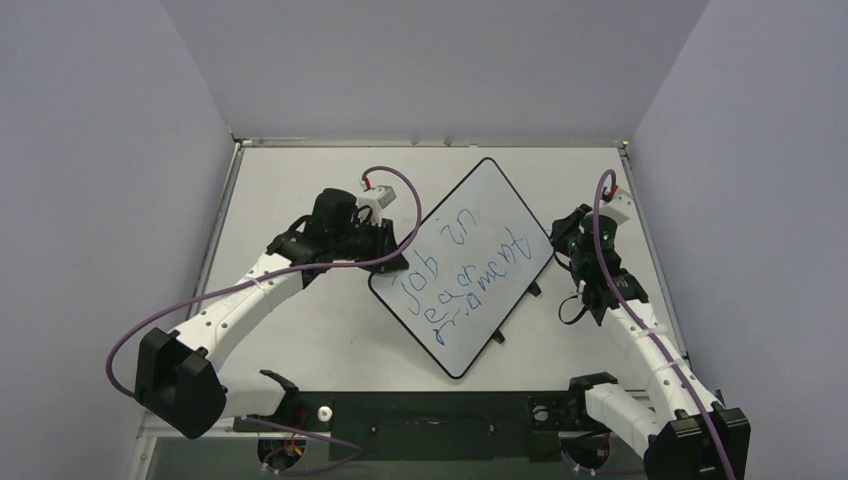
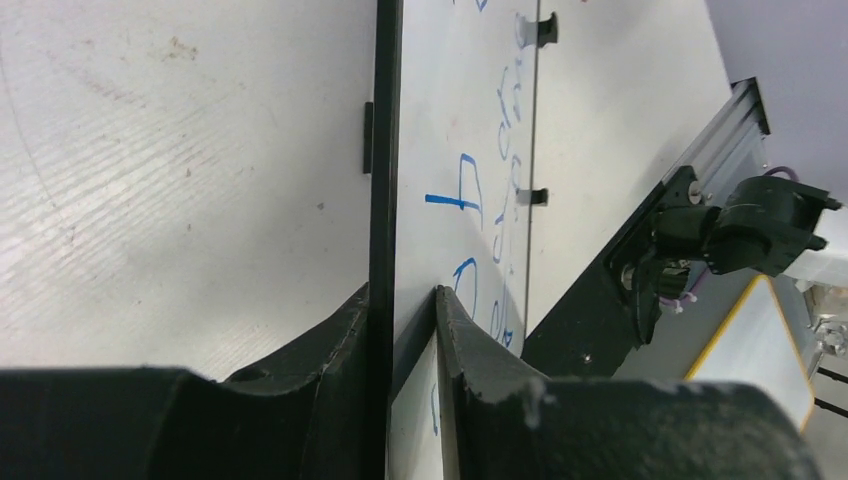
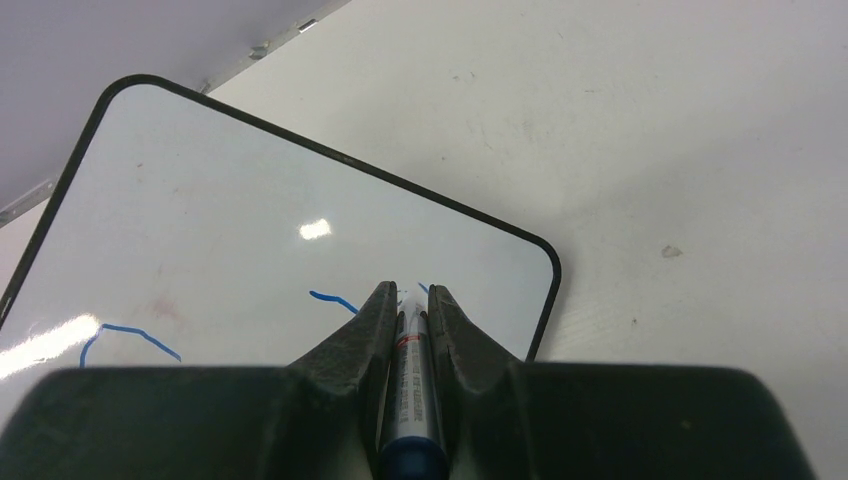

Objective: Write a sentence on the whiteboard
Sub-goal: Pick up the pen cap from the center of the board.

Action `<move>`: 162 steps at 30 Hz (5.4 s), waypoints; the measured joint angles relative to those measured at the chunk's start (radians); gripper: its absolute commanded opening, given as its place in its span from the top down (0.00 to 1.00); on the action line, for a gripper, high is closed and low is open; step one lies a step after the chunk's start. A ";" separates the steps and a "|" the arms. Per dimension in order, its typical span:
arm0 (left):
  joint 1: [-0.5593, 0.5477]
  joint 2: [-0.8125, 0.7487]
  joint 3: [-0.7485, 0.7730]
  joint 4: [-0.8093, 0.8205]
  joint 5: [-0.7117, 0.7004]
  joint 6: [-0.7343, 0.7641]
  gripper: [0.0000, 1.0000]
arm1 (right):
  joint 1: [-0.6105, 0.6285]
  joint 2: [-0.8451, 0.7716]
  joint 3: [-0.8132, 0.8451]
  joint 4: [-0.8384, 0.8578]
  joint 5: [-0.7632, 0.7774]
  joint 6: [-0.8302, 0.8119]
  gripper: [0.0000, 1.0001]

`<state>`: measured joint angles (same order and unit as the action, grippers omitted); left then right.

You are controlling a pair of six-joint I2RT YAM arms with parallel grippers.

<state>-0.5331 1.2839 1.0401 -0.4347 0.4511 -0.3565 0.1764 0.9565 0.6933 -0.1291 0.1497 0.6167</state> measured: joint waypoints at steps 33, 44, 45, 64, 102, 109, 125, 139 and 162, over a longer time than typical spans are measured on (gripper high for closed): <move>-0.001 -0.019 -0.048 -0.033 -0.090 0.048 0.40 | 0.000 -0.008 -0.006 0.000 -0.001 -0.004 1.00; 0.002 -0.105 0.024 -0.130 -0.279 0.005 0.39 | 0.000 -0.053 -0.005 -0.006 -0.024 -0.003 1.00; 0.007 -0.113 0.032 -0.139 -0.307 -0.010 0.40 | 0.000 -0.056 -0.005 -0.008 -0.025 -0.003 1.00; 0.286 -0.155 -0.036 -0.293 -0.821 -0.457 0.41 | 0.000 -0.083 -0.005 -0.022 -0.027 -0.007 1.00; 0.335 0.426 -0.014 -0.195 -0.765 -0.792 0.49 | 0.002 -0.114 -0.005 -0.023 -0.027 -0.023 1.00; 0.342 0.435 -0.004 -0.198 -0.758 -0.792 0.55 | 0.002 -0.114 -0.005 -0.023 -0.027 -0.026 1.00; 0.399 0.444 0.016 -0.203 -0.777 -0.602 0.58 | 0.008 -0.114 -0.005 -0.023 -0.026 -0.029 1.00; 0.427 0.388 -0.030 -0.071 -0.722 -0.386 0.67 | 0.014 -0.114 -0.005 -0.023 -0.026 -0.029 1.00; 0.438 0.455 -0.009 -0.041 -0.688 -0.304 1.00 | 0.015 -0.115 -0.005 -0.023 -0.026 -0.030 1.00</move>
<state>-0.0948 1.7390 1.0313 -0.4755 -0.2367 -0.6605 0.1917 0.8417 0.6880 -0.1516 0.1234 0.5869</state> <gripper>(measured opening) 0.053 0.100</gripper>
